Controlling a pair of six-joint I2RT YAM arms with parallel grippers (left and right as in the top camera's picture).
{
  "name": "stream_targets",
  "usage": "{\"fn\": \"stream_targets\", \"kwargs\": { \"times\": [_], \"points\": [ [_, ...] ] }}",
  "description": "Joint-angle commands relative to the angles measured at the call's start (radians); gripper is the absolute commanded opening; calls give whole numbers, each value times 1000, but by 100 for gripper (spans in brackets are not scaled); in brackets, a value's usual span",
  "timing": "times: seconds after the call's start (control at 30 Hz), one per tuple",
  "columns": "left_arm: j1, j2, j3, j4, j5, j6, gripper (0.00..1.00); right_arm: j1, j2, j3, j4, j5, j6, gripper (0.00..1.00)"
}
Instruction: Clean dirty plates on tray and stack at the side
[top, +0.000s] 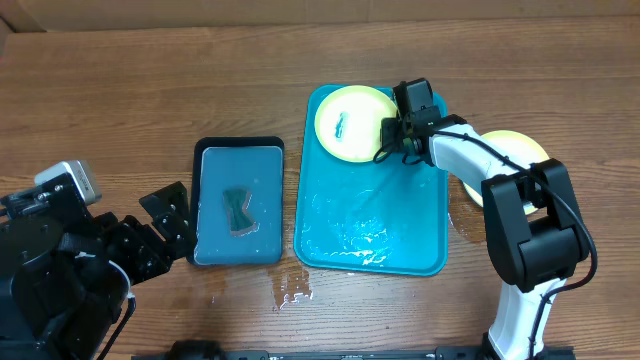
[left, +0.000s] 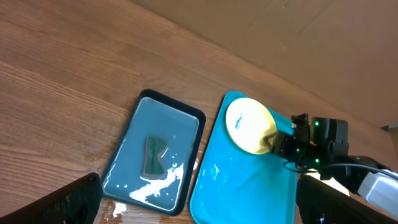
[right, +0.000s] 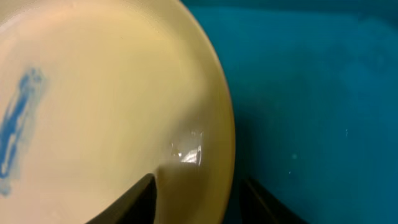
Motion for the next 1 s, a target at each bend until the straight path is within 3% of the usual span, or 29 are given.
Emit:
{"fn": "stream_targets", "kwargs": {
  "times": [0.0,0.17,0.4,0.53,0.67,0.77,0.87,0.9,0.97],
  "points": [
    [2,2,7,3,10,4,100,-3,-11,6,-74,1,71,4],
    [2,2,7,3,10,4,100,-3,-96,11,-304,-37,130,4],
    [2,2,7,3,10,4,100,0,-481,10,-661,-37,178,4],
    [2,2,7,3,10,4,100,2,-560,-24,-768,-45,287,4],
    [2,2,7,6,-13,4,100,23,-554,-190,-672,-112,303,4],
    [2,2,7,8,8,-24,100,28,-554,-409,-424,-128,435,4],
    [2,2,7,14,7,-24,100,27,-554,-469,-304,-130,446,4],
    [2,2,5,13,9,-26,100,27,-554,-469,-292,-133,436,8],
    [2,3,-18,0,51,-28,100,27,-555,-465,-279,-163,349,35]
  ]
}}
